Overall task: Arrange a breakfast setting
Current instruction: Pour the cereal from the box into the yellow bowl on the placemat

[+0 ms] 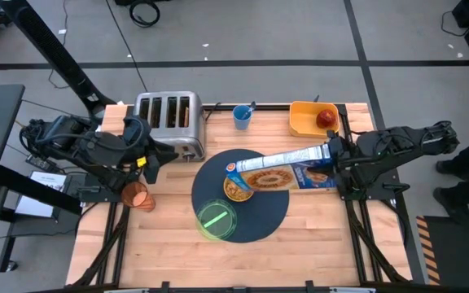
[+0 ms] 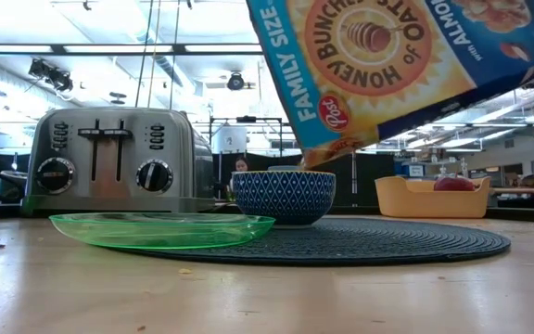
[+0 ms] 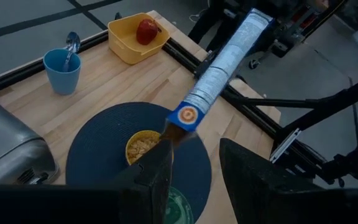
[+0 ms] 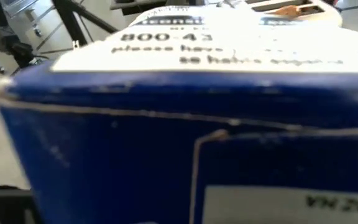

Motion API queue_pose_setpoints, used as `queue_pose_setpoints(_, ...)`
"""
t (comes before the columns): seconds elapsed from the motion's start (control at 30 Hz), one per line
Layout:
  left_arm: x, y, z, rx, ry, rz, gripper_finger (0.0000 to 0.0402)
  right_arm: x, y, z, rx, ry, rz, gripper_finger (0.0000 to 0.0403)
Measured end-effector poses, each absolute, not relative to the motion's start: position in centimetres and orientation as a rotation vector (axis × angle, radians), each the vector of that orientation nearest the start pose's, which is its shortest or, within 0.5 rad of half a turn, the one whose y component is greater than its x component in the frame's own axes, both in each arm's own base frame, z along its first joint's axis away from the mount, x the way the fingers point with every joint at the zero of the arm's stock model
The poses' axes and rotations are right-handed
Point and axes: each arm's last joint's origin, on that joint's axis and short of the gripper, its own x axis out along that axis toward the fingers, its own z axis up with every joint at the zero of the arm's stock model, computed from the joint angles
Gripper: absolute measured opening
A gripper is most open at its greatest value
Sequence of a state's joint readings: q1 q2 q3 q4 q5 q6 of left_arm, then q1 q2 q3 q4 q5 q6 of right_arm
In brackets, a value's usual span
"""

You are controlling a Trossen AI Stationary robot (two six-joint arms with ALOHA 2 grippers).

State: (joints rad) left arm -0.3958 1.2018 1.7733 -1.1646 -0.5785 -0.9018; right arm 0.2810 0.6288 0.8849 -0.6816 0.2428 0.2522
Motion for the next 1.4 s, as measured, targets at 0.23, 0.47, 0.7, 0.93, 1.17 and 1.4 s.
queue_pose_setpoints(0.23, 17.3, -5.5, 49.1, -0.588, 0.313, 0.334, 0.0142, 11.1, 2.4, 32.0, 0.149, 0.385, -0.037, 0.0162)
queue_pose_setpoints(0.47, 17.3, -5.5, 49.8, -0.593, 0.259, 0.306, 0.0142, 10.1, 2.1, 30.3, 0.183, 0.275, -0.024, 0.0162)
queue_pose_setpoints(0.7, 17.2, -5.5, 50.4, -0.626, 0.203, 0.285, 0.0142, 8.6, 1.7, 28.1, 0.215, 0.209, -0.018, 0.0162)
queue_pose_setpoints(0.93, 17.3, -5.5, 51.2, -0.623, 0.137, 0.254, 0.0142, 7.2, 1.3, 26.8, 0.245, 0.117, 0.003, 0.0162)
queue_pose_setpoints(1.17, 17.5, -5.6, 52.7, -0.556, 0.003, 0.218, 0.0142, 5.7, 1.0, 27.4, 0.244, 0.002, 0.057, 0.0162)
queue_pose_setpoints(1.4, 17.6, -5.6, 53.9, -0.496, -0.100, 0.198, 0.0142, 4.5, 0.7, 28.4, 0.256, -0.143, 0.114, 0.0162)
